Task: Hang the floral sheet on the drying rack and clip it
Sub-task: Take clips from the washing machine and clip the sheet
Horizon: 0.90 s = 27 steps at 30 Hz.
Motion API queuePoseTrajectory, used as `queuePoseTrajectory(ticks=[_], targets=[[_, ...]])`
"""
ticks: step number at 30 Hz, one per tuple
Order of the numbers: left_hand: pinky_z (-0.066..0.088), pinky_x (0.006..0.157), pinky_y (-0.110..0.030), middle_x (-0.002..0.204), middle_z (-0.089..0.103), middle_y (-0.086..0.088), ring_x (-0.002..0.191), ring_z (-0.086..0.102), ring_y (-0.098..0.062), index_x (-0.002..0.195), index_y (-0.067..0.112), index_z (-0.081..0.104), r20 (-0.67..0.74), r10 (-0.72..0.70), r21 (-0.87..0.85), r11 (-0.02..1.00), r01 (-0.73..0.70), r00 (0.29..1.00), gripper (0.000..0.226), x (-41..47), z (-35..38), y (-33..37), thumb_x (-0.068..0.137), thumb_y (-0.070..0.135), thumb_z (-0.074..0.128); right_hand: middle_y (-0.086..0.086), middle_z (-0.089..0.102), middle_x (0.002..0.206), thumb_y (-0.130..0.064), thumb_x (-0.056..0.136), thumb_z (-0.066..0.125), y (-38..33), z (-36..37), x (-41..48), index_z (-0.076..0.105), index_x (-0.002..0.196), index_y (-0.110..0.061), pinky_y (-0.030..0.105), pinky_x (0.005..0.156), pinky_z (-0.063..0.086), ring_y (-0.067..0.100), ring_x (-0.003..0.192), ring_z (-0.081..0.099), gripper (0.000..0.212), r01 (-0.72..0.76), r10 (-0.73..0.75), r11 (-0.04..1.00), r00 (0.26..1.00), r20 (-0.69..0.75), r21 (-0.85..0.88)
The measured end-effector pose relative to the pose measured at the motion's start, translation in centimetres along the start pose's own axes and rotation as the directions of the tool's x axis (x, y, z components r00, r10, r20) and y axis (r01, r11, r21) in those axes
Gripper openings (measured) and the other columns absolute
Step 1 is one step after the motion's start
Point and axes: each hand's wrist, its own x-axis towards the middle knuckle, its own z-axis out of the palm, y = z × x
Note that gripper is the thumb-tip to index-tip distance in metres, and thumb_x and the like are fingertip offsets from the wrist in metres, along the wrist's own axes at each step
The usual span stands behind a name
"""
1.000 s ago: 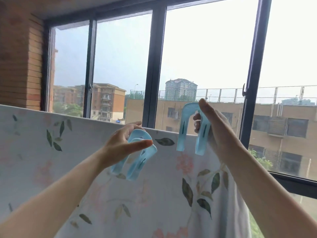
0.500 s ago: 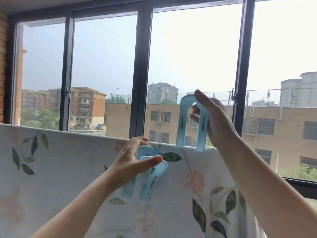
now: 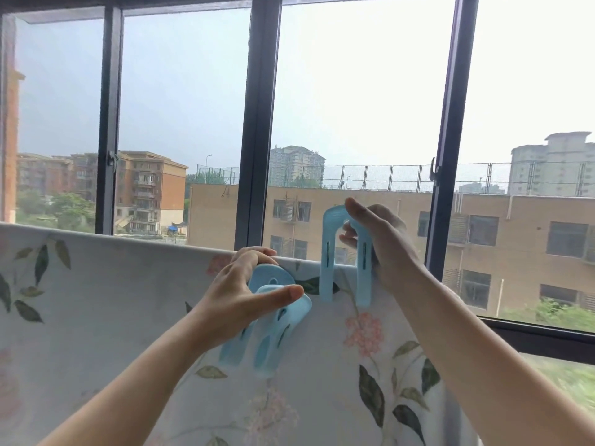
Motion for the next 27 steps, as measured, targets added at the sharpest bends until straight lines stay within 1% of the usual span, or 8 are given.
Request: queuePoseTrajectory(ticks=[5, 9, 11, 14, 16, 18, 23, 27], targets=[[0.055, 0.084, -0.038, 0.116, 0.050, 0.022, 0.104, 0.052, -0.002, 0.100, 0.033, 0.058, 0.006, -0.026, -0.009, 1.000, 0.026, 1.000, 0.067, 0.0, 0.2, 0.3, 0.051, 0.078, 0.059, 0.003, 0.064, 0.086, -0.066, 0.065, 0.065, -0.8, -0.7, -0.3, 0.061, 0.095, -0.014, 0.047, 0.100, 0.046, 0.021, 0.088, 0.063, 0.060, -0.017, 0.050, 0.982, 0.984, 0.172, -0.186], [0.055, 0.082, -0.041, 0.116, 0.049, 0.024, 0.102, 0.056, -0.009, 0.099, 0.033, 0.059, 0.004, -0.061, -0.028, 0.998, 0.061, 0.998, 0.067, -0.2, 0.4, 0.8, 0.049, 0.078, 0.062, 0.000, 0.061, 0.121, -0.079, 0.060, 0.061, -1.3, -1.3, -1.4, 0.055, 0.120, -0.018, 0.045, 0.105, 0.041, 0.017, 0.113, 0.056, 0.086, -0.021, 0.069, 0.948, 0.987, 0.142, -0.316], [0.056, 0.080, -0.039, 0.119, 0.050, 0.021, 0.098, 0.058, -0.010, 0.098, 0.032, 0.060, 0.011, -0.066, -0.045, 0.997, 0.067, 0.998, 0.068, -0.5, 0.4, 1.0, 0.049, 0.078, 0.064, -0.004, 0.051, 0.131, -0.074, 0.066, 0.061, -1.4, -1.4, -2.3, 0.041, 0.137, -0.017, 0.039, 0.103, 0.041, 0.014, 0.117, 0.050, 0.093, 0.024, -0.018, 0.919, 1.000, 0.018, -0.393], [0.052, 0.088, -0.033, 0.130, 0.047, 0.024, 0.109, 0.053, 0.002, 0.100, 0.030, 0.061, -0.026, -0.071, -0.080, 0.994, 0.069, 0.997, 0.071, -1.5, 0.5, 1.2, 0.047, 0.077, 0.067, -0.007, 0.055, 0.109, -0.046, 0.081, 0.069, -1.4, -1.2, -4.6, 0.046, 0.123, -0.019, 0.026, 0.083, 0.045, 0.009, 0.097, 0.054, 0.055, 0.270, -0.410, 0.813, 0.895, -0.177, -0.516], [0.047, 0.095, -0.036, 0.134, 0.046, 0.024, 0.116, 0.052, -0.002, 0.105, 0.033, 0.060, -0.092, -0.090, -0.120, 0.990, 0.079, 0.992, 0.070, -2.9, 0.6, 1.3, 0.049, 0.073, 0.070, -0.010, 0.060, 0.088, -0.028, 0.084, 0.069, -1.3, -1.4, -6.2, 0.053, 0.103, -0.019, 0.018, 0.068, 0.048, 0.003, 0.078, 0.058, 0.026, 0.428, -0.561, 0.765, 0.809, -0.173, -0.481], [0.052, 0.093, -0.041, 0.124, 0.058, 0.015, 0.110, 0.060, -0.012, 0.111, 0.033, 0.059, -0.134, -0.130, -0.261, 0.961, 0.091, 0.982, 0.077, -4.4, 0.5, 1.3, 0.047, 0.073, 0.074, -0.011, 0.064, 0.073, -0.020, 0.084, 0.068, -0.7, -1.7, -7.5, 0.060, 0.087, -0.022, 0.018, 0.063, 0.052, 0.001, 0.067, 0.060, 0.009, 0.469, -0.536, 0.792, 0.840, -0.077, -0.391], [0.054, 0.078, -0.027, 0.105, 0.070, -0.006, 0.096, 0.067, -0.024, 0.114, 0.022, 0.060, -0.136, -0.252, -0.414, 0.893, 0.176, 0.958, 0.083, -8.2, -0.7, 1.2, 0.047, 0.068, 0.077, 0.001, 0.068, 0.070, -0.018, 0.084, 0.070, 2.2, -0.2, -10.6, 0.069, 0.079, -0.021, 0.046, 0.065, 0.055, 0.020, 0.063, 0.061, 0.006, 0.364, -0.326, 0.916, 0.920, 0.218, -0.170], [0.052, 0.085, -0.034, 0.109, 0.070, -0.006, 0.101, 0.067, -0.026, 0.113, 0.025, 0.061, -0.134, -0.330, -0.392, 0.884, 0.256, 0.934, 0.086, -11.5, -3.6, 0.5, 0.044, 0.074, 0.076, -0.001, 0.071, 0.083, -0.028, 0.081, 0.072, 3.9, 3.6, -12.0, 0.070, 0.090, -0.022, 0.032, 0.075, 0.055, 0.011, 0.074, 0.064, 0.011, 0.179, -0.150, 0.983, 0.884, 0.443, -0.024]])
